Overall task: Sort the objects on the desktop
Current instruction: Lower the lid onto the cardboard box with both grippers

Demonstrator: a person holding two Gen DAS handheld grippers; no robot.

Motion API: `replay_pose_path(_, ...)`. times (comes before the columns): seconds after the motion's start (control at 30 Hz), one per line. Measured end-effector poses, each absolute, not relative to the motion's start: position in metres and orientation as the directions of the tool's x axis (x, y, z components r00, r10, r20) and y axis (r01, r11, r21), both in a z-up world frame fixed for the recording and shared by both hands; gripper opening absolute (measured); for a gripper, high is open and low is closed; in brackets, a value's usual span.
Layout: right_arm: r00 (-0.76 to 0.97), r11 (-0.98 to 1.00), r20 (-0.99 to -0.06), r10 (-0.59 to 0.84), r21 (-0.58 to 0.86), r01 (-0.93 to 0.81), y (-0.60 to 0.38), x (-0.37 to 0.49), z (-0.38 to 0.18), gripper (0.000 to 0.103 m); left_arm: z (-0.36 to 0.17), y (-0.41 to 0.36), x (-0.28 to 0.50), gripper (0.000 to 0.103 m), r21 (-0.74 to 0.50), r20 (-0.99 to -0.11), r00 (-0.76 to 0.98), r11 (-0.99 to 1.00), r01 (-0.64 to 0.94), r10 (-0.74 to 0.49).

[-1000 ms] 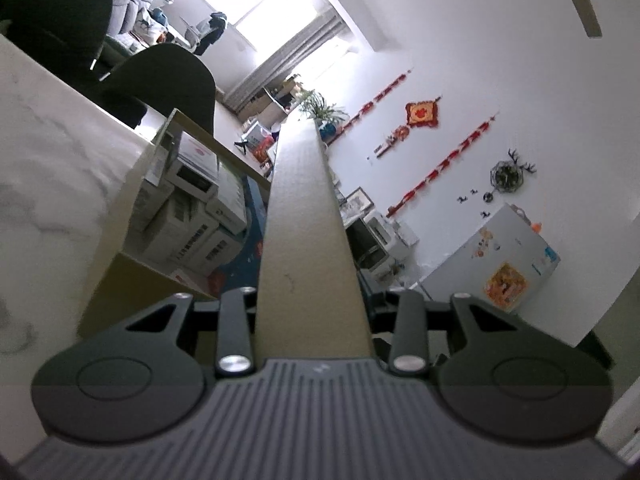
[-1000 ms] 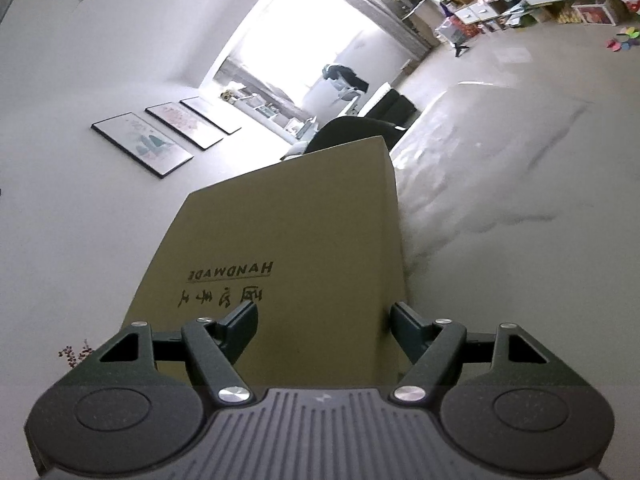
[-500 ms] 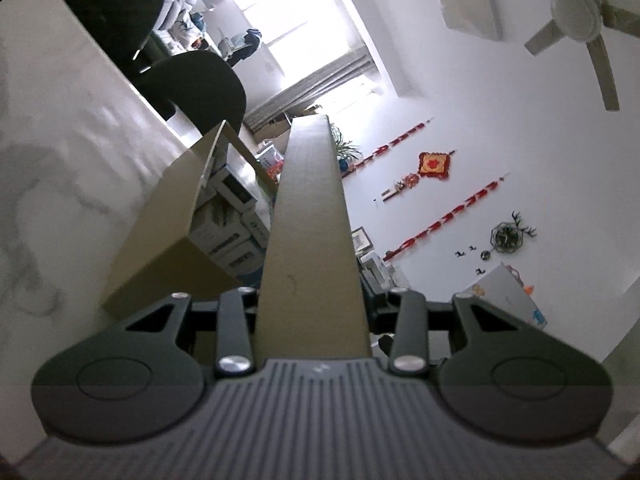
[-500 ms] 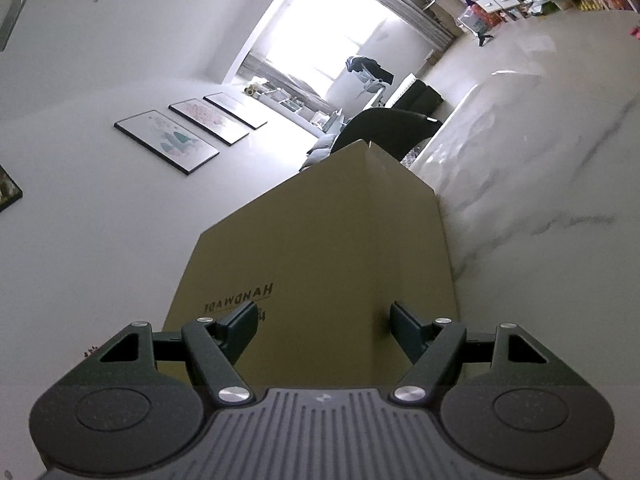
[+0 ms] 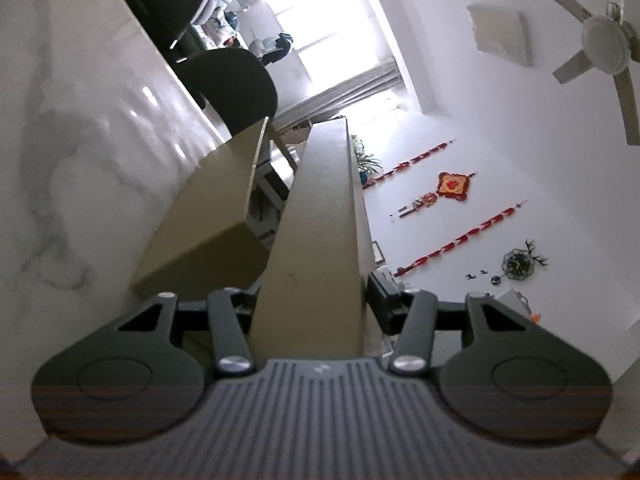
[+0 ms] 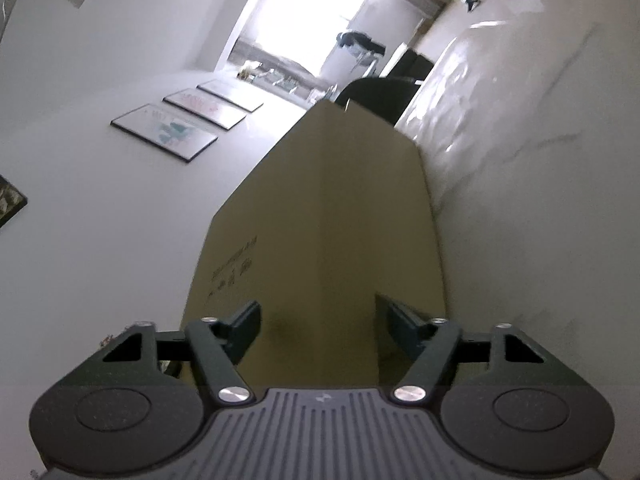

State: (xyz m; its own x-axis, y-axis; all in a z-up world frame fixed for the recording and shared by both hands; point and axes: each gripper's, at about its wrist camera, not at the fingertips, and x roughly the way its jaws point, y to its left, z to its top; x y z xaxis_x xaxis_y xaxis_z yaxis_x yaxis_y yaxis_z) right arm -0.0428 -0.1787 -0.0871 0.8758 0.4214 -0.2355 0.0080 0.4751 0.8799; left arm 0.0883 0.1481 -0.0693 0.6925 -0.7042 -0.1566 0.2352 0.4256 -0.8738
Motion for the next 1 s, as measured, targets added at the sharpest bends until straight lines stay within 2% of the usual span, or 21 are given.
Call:
replay_pose_path(0.07,0.876,0.485,-0.245,0.416,0.874,0.014,-0.176,-0.044,-0.085,0.062,-0.066,0.147,0.085,0.060,-0.842,-0.206,0.719,0.495,0.216,-0.664)
replay_pose_path(0.17,0.886,0.487,-0.241,0.396,0.873,0.020,-0.174,-0.047,-0.082,0.056,-0.061,0.146,0.080,0.063,-0.774,-0.272,0.751,0.600,0.201,-0.602)
replay_pose_path(0.27,0.893,0.476,-0.223,0.391,0.879,0.011,-0.174,-0.047,-0.080,0.052,-0.058,0.144,0.079,0.061,-0.706,-0.342,0.765,0.686,0.175,-0.546)
replay_pose_path(0.37,0.900,0.501,-0.238,0.366,0.865,0.026,-0.172,-0.044,-0.075,0.051,-0.056,0.139,0.077,0.054,-0.652,-0.361,0.776,0.735,0.187,-0.517)
replay_pose_path(0.5,0.901,0.490,-0.239,0.363,0.871,0.033,-0.175,-0.040,-0.079,0.052,-0.050,0.134,0.076,0.053,-0.581,-0.367,0.784,0.782,0.227,-0.501)
replay_pose_path(0.83,0.901,0.464,-0.215,0.376,0.886,0.017,-0.180,-0.035,-0.089,0.056,-0.071,0.155,0.093,0.067,-0.691,-0.312,0.725,0.670,0.270,-0.614)
replay_pose_path(0.93,0.904,0.475,-0.210,0.372,0.880,0.009,-0.179,-0.035,-0.089,0.058,-0.079,0.158,0.097,0.080,-0.741,-0.307,0.702,0.624,0.247,-0.642)
replay_pose_path(1.0,0.906,0.478,-0.206,0.371,0.878,0.004,-0.179,-0.035,-0.091,0.060,-0.081,0.157,0.095,0.080,-0.754,-0.299,0.698,0.609,0.246,-0.651)
